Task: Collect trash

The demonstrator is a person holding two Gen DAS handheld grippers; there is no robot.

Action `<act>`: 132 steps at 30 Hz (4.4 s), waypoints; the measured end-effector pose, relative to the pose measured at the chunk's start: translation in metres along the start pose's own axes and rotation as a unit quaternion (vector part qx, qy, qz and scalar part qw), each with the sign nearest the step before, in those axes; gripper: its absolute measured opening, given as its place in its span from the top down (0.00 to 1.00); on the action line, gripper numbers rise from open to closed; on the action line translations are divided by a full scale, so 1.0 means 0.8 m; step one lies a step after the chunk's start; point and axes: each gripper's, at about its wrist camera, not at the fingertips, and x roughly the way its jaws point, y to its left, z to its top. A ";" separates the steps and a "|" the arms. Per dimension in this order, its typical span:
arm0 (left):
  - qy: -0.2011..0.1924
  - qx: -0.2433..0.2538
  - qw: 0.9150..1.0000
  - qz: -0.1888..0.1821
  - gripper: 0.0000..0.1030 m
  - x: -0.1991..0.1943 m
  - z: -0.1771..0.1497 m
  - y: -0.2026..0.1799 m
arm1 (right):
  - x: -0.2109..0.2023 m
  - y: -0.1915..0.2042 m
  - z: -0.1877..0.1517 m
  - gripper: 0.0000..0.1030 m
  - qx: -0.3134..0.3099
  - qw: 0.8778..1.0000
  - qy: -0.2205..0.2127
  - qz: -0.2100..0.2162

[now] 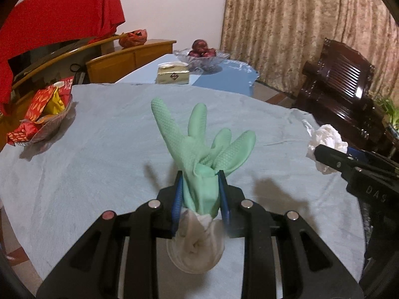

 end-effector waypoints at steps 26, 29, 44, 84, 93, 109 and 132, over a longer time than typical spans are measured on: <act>-0.046 0.058 0.995 -0.072 0.75 -0.158 -0.039 -0.130 | -0.201 -0.049 -0.053 0.54 0.012 0.998 -0.059 -0.024; -0.050 0.066 0.993 -0.081 0.75 -0.169 -0.044 -0.145 | -0.218 -0.058 -0.060 0.54 0.015 0.997 -0.065 -0.033; -0.050 0.105 0.984 -0.132 0.75 -0.194 -0.068 -0.219 | -0.290 -0.117 -0.095 0.54 0.040 0.992 -0.083 -0.086; 0.000 0.230 0.931 -0.283 0.68 -0.098 -0.111 -0.455 | -0.319 -0.316 -0.175 0.48 0.140 0.961 -0.047 -0.234; -0.010 0.213 0.930 -0.301 0.23 -0.098 -0.099 -0.430 | -0.313 -0.320 -0.183 0.08 0.146 0.956 -0.043 -0.253; -0.026 0.170 0.962 -0.213 0.09 -0.162 -0.088 -0.309 | -0.349 -0.224 -0.166 0.06 0.122 0.975 -0.060 -0.179; -0.096 0.127 0.973 -0.167 0.08 -0.277 -0.090 -0.253 | -0.401 -0.146 -0.153 0.06 0.096 0.976 -0.089 -0.175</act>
